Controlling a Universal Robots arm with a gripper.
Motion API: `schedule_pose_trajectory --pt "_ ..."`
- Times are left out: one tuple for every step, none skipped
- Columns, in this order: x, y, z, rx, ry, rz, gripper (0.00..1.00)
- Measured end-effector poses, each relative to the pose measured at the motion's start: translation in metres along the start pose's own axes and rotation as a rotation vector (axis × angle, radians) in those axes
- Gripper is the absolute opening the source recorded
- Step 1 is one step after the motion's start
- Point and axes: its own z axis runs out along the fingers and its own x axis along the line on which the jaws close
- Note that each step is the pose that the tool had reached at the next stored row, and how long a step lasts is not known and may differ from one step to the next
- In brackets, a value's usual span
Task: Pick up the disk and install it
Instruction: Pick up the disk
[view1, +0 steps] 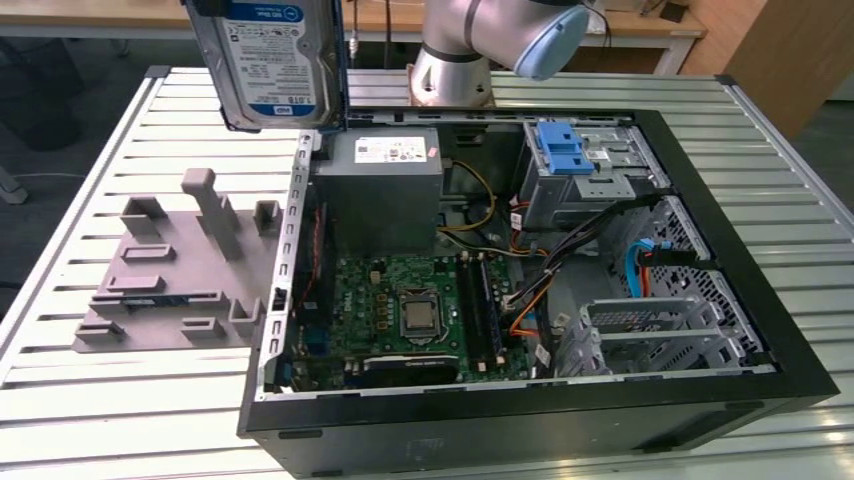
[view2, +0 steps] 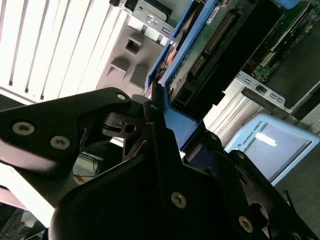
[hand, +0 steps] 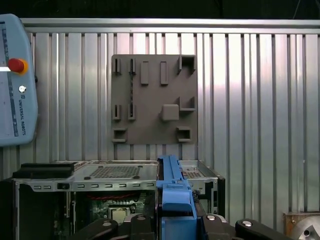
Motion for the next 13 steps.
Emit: schedule_pose_trajectory --pt "0.0017 -0.0002 -0.0001 0.0 0.0023 0.0 0.36" --pt "0.0035 -0.0003 -0.0001 0.0001 0.0042 0.0 0.36" --pt "0.0052 -0.0006 -0.0002 0.0001 0.0053 0.0 0.36" --pt "0.0065 -0.0013 -0.0002 0.0 0.0057 0.0 0.36" --pt "0.0075 -0.0028 -0.0001 0.0002 0.0058 0.0 0.36" --pt "0.0081 -0.0057 -0.0002 0.0001 0.0061 0.0 0.36" --pt "0.0084 -0.0093 -0.0002 0.0001 0.0062 0.0 0.36" --pt "0.0085 -0.0131 -0.0002 0.0001 0.0064 0.0 0.36" --pt "0.0085 -0.0169 -0.0002 0.0001 0.0065 0.0 0.36" --pt "0.0085 -0.0209 -0.0001 0.0001 0.0066 0.0 0.36" --pt "0.0086 -0.0251 -0.0001 0.0001 0.0067 0.0 0.36" --pt "0.0086 -0.0292 -0.0001 0.0001 0.0068 0.0 0.36" --pt "0.0086 -0.0333 -0.0002 0.0 0.0068 0.0 0.36"
